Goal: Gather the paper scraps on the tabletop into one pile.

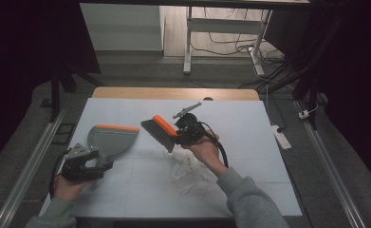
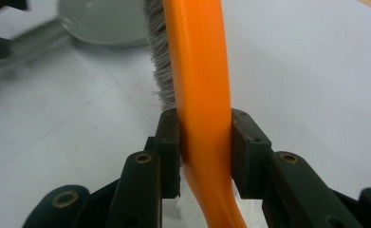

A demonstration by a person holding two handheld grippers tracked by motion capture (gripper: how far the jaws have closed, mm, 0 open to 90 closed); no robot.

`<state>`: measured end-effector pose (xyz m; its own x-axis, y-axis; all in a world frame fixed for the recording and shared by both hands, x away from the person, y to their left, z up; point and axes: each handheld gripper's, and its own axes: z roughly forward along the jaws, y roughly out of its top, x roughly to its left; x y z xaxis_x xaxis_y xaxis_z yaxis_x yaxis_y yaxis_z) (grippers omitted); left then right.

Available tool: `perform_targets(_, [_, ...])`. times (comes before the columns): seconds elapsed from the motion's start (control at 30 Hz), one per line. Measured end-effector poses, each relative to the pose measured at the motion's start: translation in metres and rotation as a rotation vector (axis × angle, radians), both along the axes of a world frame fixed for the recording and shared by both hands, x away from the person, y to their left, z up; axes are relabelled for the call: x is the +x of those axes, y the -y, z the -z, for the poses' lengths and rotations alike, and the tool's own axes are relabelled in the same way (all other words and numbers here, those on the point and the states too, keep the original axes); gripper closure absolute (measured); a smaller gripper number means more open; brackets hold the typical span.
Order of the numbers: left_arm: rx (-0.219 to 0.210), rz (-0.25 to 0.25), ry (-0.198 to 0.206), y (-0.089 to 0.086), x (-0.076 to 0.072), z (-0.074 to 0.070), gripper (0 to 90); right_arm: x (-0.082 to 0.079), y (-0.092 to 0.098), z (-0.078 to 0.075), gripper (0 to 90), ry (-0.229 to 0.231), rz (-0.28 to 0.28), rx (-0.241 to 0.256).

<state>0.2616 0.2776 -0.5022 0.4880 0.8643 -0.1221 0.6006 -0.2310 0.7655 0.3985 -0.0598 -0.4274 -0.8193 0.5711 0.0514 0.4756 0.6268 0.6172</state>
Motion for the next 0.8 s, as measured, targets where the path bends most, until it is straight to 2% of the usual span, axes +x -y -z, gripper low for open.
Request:
perform_targets(0.07, [0.002,0.002,0.000,0.000,0.000,0.000,25.4,0.006,-0.010,0.011,67.5,-0.023,0.003,-0.013])
perform_targets(0.2, [0.001,0.002,0.000,0.000,0.000,0.000,25.4,0.015,-0.026,0.037,67.5,-0.104,0.009,-0.007])
perform_targets(0.23, [0.001,0.003,0.000,0.000,0.000,0.001,25.4,0.016,-0.029,0.042,67.5,-0.105,0.011,-0.030])
perform_targets(0.27, [0.000,0.003,0.001,0.000,0.000,0.001,25.4,0.016,-0.030,0.044,67.5,-0.074,0.014,-0.058])
perform_targets(0.3, [0.000,0.003,0.001,0.000,0.000,0.001,25.4,0.018,-0.029,0.045,67.5,-0.064,0.023,-0.079])
perform_targets(0.33, [0.001,0.002,0.001,0.000,-0.001,0.001,25.4,0.021,-0.024,0.045,67.5,-0.080,0.031,-0.076])
perform_targets(0.37, [0.001,0.002,0.002,-0.001,-0.001,0.000,25.4,0.023,-0.018,0.044,67.6,-0.090,0.050,-0.077])
perform_targets(0.43, [0.000,0.002,0.002,-0.001,-0.001,0.001,25.5,0.025,-0.005,0.042,67.6,-0.065,0.076,-0.110])
perform_targets(0.5, [0.001,0.002,0.001,0.000,0.000,0.001,25.5,0.026,0.010,0.039,67.6,-0.067,0.105,-0.105])
perform_targets(0.57, [0.004,0.005,-0.002,0.001,0.000,0.001,25.5,0.025,0.022,0.035,67.5,-0.047,0.125,-0.108])
perform_targets(0.67, [0.009,0.006,-0.002,0.001,0.000,0.001,25.5,0.021,0.036,0.023,67.6,-0.041,0.135,-0.038])
perform_targets(0.8, [0.006,0.000,-0.005,0.001,0.000,0.001,25.5,0.011,0.046,-0.002,67.6,0.027,0.098,0.027])
